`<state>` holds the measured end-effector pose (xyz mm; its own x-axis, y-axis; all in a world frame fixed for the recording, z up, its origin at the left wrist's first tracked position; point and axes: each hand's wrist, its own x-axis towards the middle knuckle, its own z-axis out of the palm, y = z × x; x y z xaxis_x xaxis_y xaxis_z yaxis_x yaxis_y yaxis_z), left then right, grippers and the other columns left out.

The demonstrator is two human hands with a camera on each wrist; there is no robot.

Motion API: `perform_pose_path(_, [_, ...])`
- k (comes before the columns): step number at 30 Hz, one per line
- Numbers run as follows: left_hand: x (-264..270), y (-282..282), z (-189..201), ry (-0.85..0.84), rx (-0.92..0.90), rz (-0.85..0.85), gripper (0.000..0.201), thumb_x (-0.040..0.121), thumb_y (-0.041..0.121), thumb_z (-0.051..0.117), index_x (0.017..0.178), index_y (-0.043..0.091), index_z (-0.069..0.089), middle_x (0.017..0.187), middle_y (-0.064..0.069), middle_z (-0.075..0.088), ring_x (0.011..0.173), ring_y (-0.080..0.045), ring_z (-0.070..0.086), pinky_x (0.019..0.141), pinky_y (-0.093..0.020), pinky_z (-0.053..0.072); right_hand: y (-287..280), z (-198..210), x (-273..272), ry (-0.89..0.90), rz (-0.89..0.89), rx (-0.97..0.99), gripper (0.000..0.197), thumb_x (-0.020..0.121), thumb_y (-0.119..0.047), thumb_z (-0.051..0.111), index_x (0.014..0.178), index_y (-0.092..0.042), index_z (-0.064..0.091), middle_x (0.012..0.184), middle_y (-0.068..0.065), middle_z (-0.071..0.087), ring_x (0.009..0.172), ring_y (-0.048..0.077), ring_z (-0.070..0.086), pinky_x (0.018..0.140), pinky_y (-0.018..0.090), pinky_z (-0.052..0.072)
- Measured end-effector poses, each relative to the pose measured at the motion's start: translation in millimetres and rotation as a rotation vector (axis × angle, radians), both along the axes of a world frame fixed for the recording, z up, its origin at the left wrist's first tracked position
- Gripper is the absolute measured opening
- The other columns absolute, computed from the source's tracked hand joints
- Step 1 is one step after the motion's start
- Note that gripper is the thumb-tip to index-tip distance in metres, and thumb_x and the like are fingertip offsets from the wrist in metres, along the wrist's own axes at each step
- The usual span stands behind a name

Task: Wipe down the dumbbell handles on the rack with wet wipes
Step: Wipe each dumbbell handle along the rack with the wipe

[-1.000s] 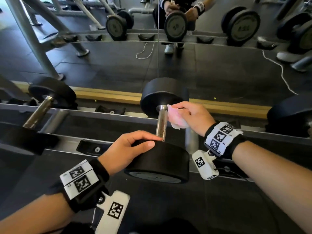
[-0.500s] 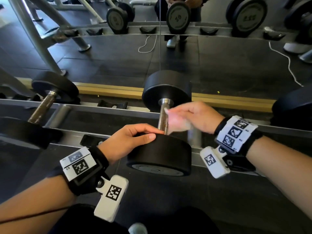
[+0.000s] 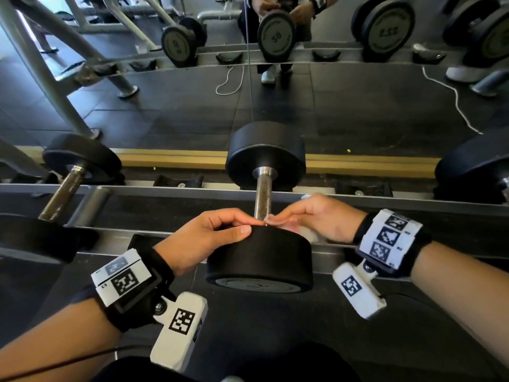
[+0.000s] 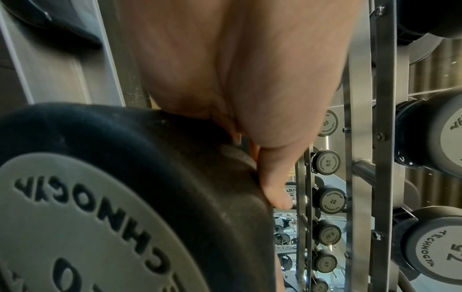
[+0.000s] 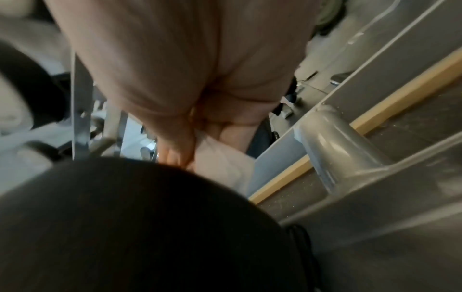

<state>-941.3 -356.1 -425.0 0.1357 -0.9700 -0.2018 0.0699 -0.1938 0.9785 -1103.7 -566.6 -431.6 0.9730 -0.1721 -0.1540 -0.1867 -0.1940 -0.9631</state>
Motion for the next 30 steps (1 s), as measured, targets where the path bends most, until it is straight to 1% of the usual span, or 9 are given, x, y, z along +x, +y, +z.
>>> perform_pose_path(2, [-0.3,0.0,0.4,0.005,-0.004,0.006,0.026,0.096,0.026,0.061,0.118,0.018,0.070,0.119,-0.009,0.070,0.108,-0.020,0.067,0.089,-0.027,0.053,-11.3,5.0,4.3,-0.033,-0.192,-0.155,0.023,0.085,-0.042,0.067,0.104,-0.033,0.076,0.105,-0.009,0.075,0.100,0.002,0.067,0.095,0.025,0.052])
perform_pose_path(4, [-0.5,-0.2,1.0,-0.003,-0.003,0.001,0.027,0.095,0.027,0.059,0.118,0.018,0.070,0.119,-0.009,0.070,0.108,-0.019,0.067,0.088,-0.026,0.053,-17.3,6.6,8.4,-0.083,-0.367,-0.246,0.019,0.095,-0.033,0.059,0.105,-0.046,0.070,0.113,-0.015,0.071,0.108,0.003,0.063,0.103,0.032,0.048])
perform_pose_path(9, [0.1,-0.6,0.3,-0.009,-0.006,-0.004,0.028,0.094,0.032,0.063,0.118,0.019,0.070,0.117,-0.006,0.070,0.106,-0.016,0.067,0.086,-0.022,0.053,-1.4,-14.1,19.3,0.046,-0.255,-0.173,0.024,0.097,-0.033,0.056,0.115,-0.041,0.070,0.118,-0.009,0.070,0.116,0.010,0.060,0.107,0.036,0.043])
perform_pose_path(12, [2.1,-0.7,-2.3,-0.017,-0.004,-0.013,0.026,0.095,0.030,0.061,0.118,0.021,0.070,0.117,-0.004,0.071,0.106,-0.014,0.067,0.086,-0.022,0.052,-1.1,-19.5,6.7,0.089,-0.124,-0.004,0.027,0.092,-0.025,0.062,0.118,-0.032,0.069,0.098,-0.017,0.074,0.093,-0.004,0.067,0.081,0.019,0.053])
perform_pose_path(14, [3.6,-1.2,-3.0,-0.025,0.001,-0.020,0.026,0.096,0.030,0.060,0.119,0.021,0.069,0.118,-0.004,0.070,0.108,-0.014,0.066,0.087,-0.022,0.052,-5.0,-17.9,-3.6,0.141,-0.023,0.049,0.024,0.090,-0.022,0.062,0.112,-0.030,0.068,0.084,-0.020,0.074,0.073,-0.008,0.066,0.064,0.011,0.050])
perform_pose_path(18, [3.4,-1.1,-2.1,-0.023,0.011,-0.024,0.027,0.096,0.030,0.061,0.120,0.019,0.068,0.120,-0.006,0.069,0.109,-0.017,0.066,0.087,-0.024,0.053,-19.6,-9.7,0.2,0.091,-0.159,0.045,0.022,0.096,-0.017,0.059,0.104,-0.030,0.074,0.096,-0.006,0.074,0.084,0.004,0.067,0.071,0.021,0.052])
perform_pose_path(22, [1.8,-1.4,0.3,-0.038,0.024,-0.009,0.027,0.093,0.032,0.061,0.117,0.023,0.070,0.118,-0.004,0.070,0.108,-0.016,0.067,0.087,-0.023,0.053,-28.2,-9.7,19.4,0.012,-0.299,0.267,0.034,0.098,-0.002,0.051,0.130,-0.008,0.060,0.129,0.014,0.064,0.117,0.022,0.063,0.095,0.032,0.054])
perform_pose_path(26, [1.5,-1.0,0.1,-0.046,0.020,-0.011,0.028,0.093,0.037,0.063,0.117,0.024,0.070,0.118,-0.004,0.070,0.108,-0.017,0.067,0.087,-0.026,0.053,-17.8,-17.5,24.1,0.057,-0.196,0.330,0.031,0.098,-0.001,0.049,0.121,-0.015,0.065,0.122,0.008,0.067,0.112,0.016,0.066,0.094,0.031,0.054])
perform_pose_path(30, [2.7,-0.6,0.3,-0.071,0.009,-0.041,0.031,0.092,0.040,0.061,0.118,0.025,0.069,0.118,-0.003,0.069,0.109,-0.018,0.066,0.088,-0.026,0.053,-18.9,-24.5,10.2,0.177,-0.101,0.365,0.036,0.100,0.002,0.044,0.131,-0.009,0.058,0.131,0.008,0.064,0.119,0.019,0.063,0.099,0.033,0.052])
